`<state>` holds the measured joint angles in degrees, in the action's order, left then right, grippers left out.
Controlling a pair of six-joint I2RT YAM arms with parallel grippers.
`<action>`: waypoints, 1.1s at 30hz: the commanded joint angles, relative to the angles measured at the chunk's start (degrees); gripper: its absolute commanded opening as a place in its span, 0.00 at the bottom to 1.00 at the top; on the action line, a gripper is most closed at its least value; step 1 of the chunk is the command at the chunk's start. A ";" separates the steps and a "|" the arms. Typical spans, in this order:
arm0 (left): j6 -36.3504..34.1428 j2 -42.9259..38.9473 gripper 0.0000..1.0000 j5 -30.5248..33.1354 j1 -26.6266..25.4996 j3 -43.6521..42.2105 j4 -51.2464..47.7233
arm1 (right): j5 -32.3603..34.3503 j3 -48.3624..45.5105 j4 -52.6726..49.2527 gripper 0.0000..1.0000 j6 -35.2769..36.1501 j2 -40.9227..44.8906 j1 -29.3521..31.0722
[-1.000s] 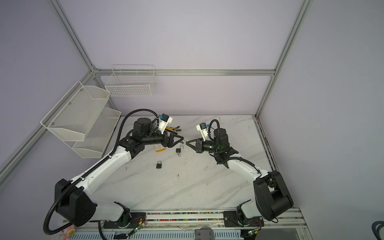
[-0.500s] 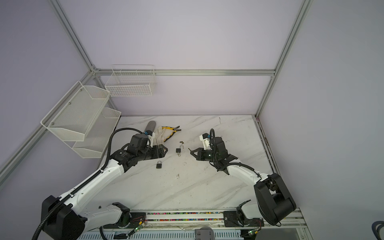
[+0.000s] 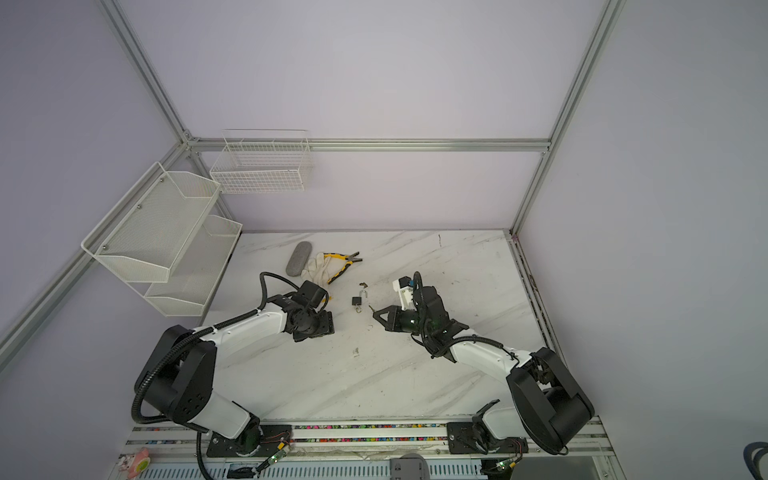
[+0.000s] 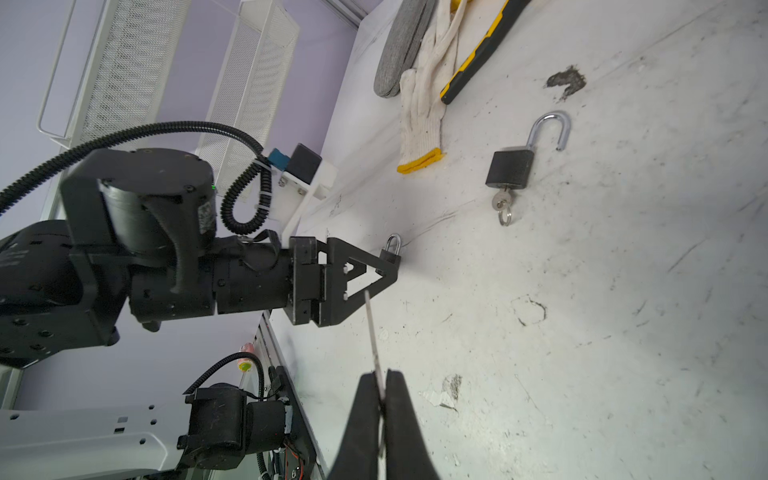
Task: Unlock with the key
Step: 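Close the left gripper on the small black padlock body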
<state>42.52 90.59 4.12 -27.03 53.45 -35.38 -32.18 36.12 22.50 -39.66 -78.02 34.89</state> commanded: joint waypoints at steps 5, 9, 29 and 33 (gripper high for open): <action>2.80 2.70 0.69 2.91 0.04 -0.61 3.05 | 0.23 0.64 3.56 0.00 -1.58 -0.38 0.09; 2.67 3.83 0.65 1.43 0.22 0.01 4.00 | 0.05 0.76 3.72 0.00 -2.10 -0.38 0.10; -0.93 10.20 0.52 1.52 -0.38 5.96 -0.21 | 0.02 0.38 5.95 0.00 -2.96 -3.89 0.04; -1.08 11.25 0.47 1.59 -0.81 6.26 -0.54 | -0.16 0.45 6.32 0.00 -3.09 -4.01 0.10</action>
<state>42.24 98.61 8.23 -27.31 58.26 -36.56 -32.27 36.12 26.41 -41.98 -81.73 34.89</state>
